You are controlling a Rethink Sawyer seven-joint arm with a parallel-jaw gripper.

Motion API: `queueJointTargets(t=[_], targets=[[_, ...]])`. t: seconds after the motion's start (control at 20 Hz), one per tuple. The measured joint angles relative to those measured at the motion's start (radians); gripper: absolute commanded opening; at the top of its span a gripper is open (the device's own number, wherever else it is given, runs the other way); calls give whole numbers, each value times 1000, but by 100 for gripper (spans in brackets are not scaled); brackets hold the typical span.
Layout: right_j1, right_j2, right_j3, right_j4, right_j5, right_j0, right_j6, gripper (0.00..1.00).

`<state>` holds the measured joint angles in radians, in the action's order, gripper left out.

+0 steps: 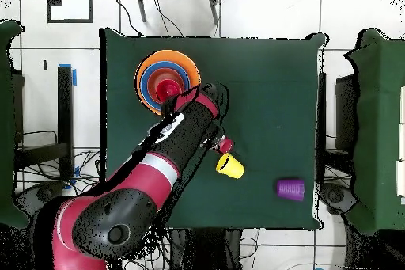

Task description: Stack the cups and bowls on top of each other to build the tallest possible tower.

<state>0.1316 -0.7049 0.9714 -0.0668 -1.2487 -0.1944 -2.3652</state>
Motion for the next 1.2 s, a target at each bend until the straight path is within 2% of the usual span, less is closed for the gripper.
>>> queueJointTargets(t=[0.55, 1.2], targets=[[4, 0, 0, 73, 0, -19, 0, 100], [-66, 1, 2, 96, 0, -18, 0, 100]])
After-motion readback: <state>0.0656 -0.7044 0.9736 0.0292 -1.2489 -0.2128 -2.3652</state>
